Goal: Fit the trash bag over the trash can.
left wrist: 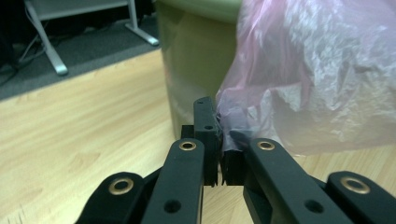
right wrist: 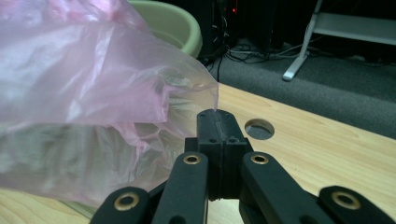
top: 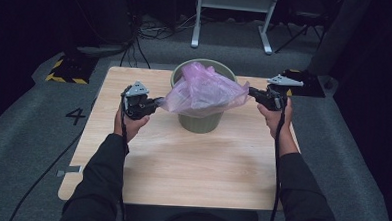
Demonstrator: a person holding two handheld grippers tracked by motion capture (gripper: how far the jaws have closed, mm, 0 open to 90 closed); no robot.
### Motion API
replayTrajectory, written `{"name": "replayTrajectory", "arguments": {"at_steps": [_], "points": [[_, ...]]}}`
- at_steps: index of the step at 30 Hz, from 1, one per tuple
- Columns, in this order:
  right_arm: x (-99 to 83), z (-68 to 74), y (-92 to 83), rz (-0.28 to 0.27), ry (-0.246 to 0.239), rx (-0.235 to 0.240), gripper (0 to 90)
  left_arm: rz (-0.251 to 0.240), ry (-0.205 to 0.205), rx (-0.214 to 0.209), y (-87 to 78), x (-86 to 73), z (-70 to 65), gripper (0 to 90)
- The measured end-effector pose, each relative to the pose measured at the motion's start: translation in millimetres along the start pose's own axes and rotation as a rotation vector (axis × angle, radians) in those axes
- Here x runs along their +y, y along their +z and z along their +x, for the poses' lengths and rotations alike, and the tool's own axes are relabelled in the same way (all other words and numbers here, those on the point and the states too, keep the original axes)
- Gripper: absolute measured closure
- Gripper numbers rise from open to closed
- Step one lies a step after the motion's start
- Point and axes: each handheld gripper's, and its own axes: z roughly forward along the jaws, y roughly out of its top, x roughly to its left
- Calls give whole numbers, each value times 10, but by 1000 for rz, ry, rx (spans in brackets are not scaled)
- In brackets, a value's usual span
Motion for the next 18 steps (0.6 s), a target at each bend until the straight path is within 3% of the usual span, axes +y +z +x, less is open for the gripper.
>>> {"name": "replayTrajectory", "arguments": {"at_steps": [5, 7, 9, 11, 14, 16, 18], "points": [[-32, 12, 24, 14, -8, 3, 900, 29, 2, 24, 50, -102, 20, 802], [-46, 22, 13, 12, -11, 10, 900, 19, 6, 46, 12, -106, 8, 640], [-55, 29, -13, 7, -17, 10, 900, -6, 19, 40, -68, -113, -19, 529], [-54, 31, -51, 5, -20, 21, 900, -23, 35, 73, -159, -116, -66, 399], [-36, 42, -119, -9, -33, 27, 900, -62, 69, 87, -310, -113, -136, 304], [-22, 56, -167, -19, -42, 25, 900, -84, 88, 76, -400, -95, -191, 263], [-11, 69, -207, -29, -49, 23, 893, -105, 114, 39, -470, -57, -272, 235]]}}
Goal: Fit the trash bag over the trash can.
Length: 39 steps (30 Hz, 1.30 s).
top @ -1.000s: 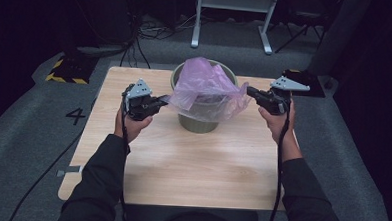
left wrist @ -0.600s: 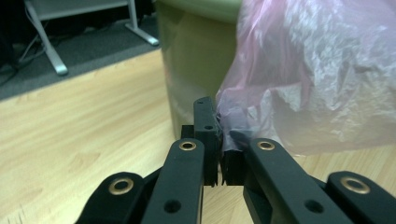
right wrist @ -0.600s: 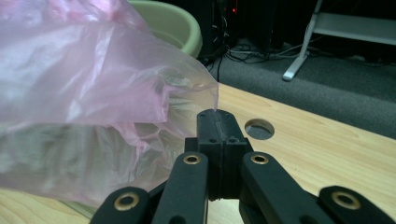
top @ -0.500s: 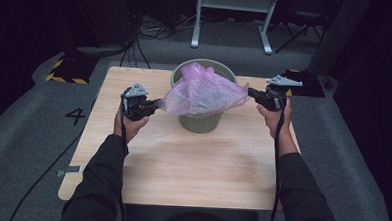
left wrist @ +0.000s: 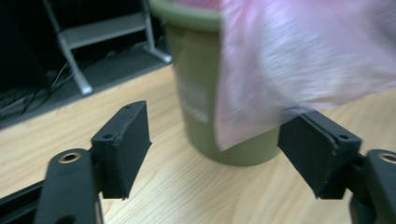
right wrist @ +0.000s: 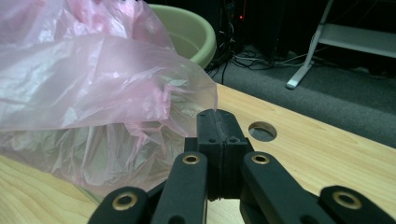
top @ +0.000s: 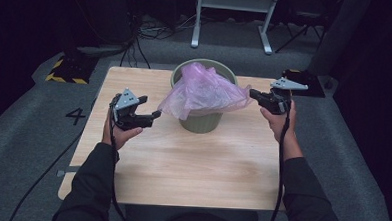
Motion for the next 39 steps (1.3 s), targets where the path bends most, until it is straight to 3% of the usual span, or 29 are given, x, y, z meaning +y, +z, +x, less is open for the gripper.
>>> {"name": "replayTrajectory", "arguments": {"at_steps": [4, 6, 7, 10, 13, 16, 18, 20, 21, 23, 25, 28, 34, 36, 39], "points": [[24, 32, -61, -3, -22, -19, 759, -12, 83, 0, -14, 126, -221, 201], [32, 41, -91, -11, -36, 18, 656, -14, 125, -4, 14, 202, -340, 188], [34, 49, -110, -18, -53, 39, 588, -20, 132, -20, 32, 237, -387, 189], [45, 88, -182, -21, -91, 34, 398, -35, 140, -49, 103, 336, -488, 196], [50, 125, -257, -17, -129, 25, 288, -33, 172, -37, 166, 400, -564, 192], [53, 163, -334, -8, -166, 7, 229, -46, 165, -36, 186, 432, -577, 203], [49, 188, -392, -21, -192, 25, 198, -51, 168, -30, 190, 442, -569, 236], [55, 228, -443, -30, -224, 23, 175, -49, 167, 16, 201, 450, -556, 319], [59, 251, -465, -39, -238, 26, 172, -48, 164, 7, 205, 452, -534, 344], [76, 300, -481, -34, -265, 10, 173, -43, 152, 30, 217, 460, -496, 441], [91, 361, -487, -43, -298, -2, 175, -49, 141, 4, 218, 466, -445, 501], [125, 470, -483, -68, -362, -8, 187, -38, 148, 0, 226, 472, -390, 637], [295, 639, -336, -69, -461, 27, 257, -11, 162, 17, 289, 486, -275, 796], [363, 650, -235, -38, -488, 49, 429, -13, 155, 14, 307, 488, -221, 824], [430, 636, -108, -42, -496, 70, 692, -12, 147, 1, 335, 482, -158, 884]]}}
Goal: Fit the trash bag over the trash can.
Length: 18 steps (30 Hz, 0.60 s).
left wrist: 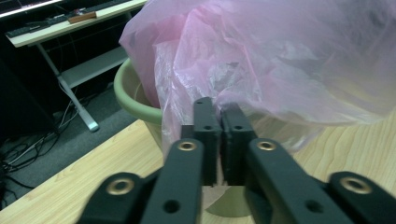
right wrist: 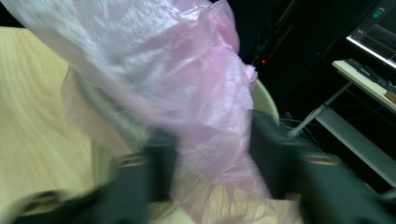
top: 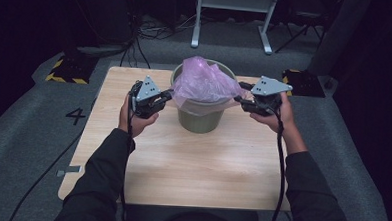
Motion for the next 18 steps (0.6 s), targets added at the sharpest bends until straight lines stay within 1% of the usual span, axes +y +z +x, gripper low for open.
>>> {"name": "replayTrajectory", "arguments": {"at_steps": [1, 2, 3, 4, 5, 6, 7, 8, 10, 12, 13, 15, 17, 18], "points": [[1, -25, 30, -18, 6, 13, 738, 4, 2, 1, 8, -7, 17, 891], [0, -54, 59, -30, 23, 14, 802, 4, -2, 3, 13, -15, 39, 896], [-4, -84, 86, -37, 42, 19, 829, 3, -11, -10, 19, -26, 67, 898], [-8, -117, 109, -43, 65, 26, 852, 2, -13, -16, 24, -38, 92, 899], [-15, -150, 124, -49, 91, 31, 868, 3, -17, -10, 28, -49, 116, 900], [-23, -186, 137, -52, 114, 26, 877, 6, -29, -16, 37, -63, 139, 900], [-32, -223, 150, -51, 140, 10, 878, 11, -30, -14, 46, -73, 158, 900], [-38, -252, 161, -46, 162, -3, 886, 21, -40, -3, 70, -89, 185, 900], [-71, -343, 215, -16, 219, -15, 892, 37, -60, 4, 120, -110, 244, 900], [-109, -425, 297, 36, 272, -22, 893, 47, -78, 16, 177, -127, 299, 900], [-129, -459, 337, 53, 298, -30, 893, 55, -88, 16, 209, -135, 327, 900], [-165, -510, 416, 88, 329, -49, 892, 61, -115, 23, 270, -158, 373, 900], [-205, -554, 486, 115, 349, -75, 892, 60, -147, 15, 329, -190, 419, 900], [-227, -573, 520, 121, 360, -78, 891, 66, -150, 22, 352, -199, 428, 900]]}}
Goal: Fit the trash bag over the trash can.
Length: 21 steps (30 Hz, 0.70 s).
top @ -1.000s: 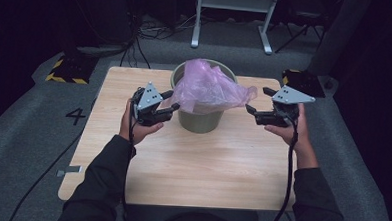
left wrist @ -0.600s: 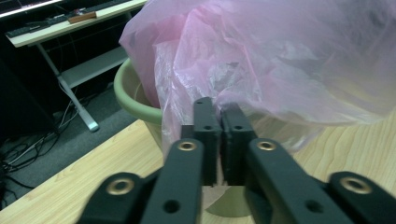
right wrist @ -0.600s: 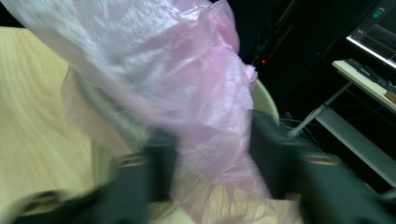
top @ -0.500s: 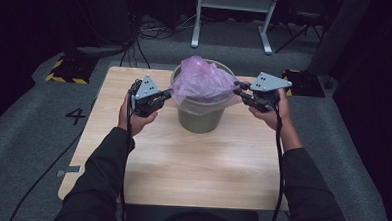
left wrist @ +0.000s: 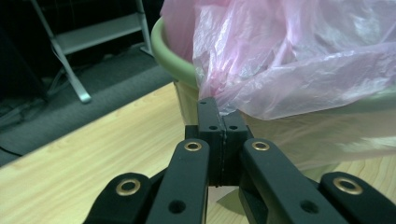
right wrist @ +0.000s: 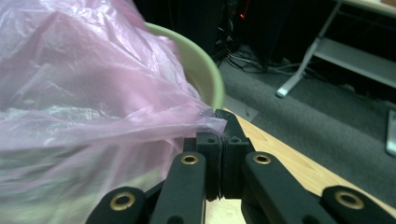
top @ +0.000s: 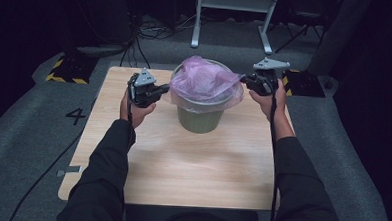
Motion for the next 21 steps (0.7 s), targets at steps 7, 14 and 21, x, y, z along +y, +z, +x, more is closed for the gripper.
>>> {"name": "replayTrajectory", "arguments": {"at_steps": [7, 14, 21], "points": [[-95, -99, 188, 7, 119, 43, 893, 18, -39, -1, 192, -43, 60, 900], [-136, -132, 183, 2, 159, 84, 900, 27, -34, 0, 284, -48, 68, 900], [-200, -144, 149, 4, 157, 141, 900, 25, -53, -59, 277, -105, 112, 900]]}}
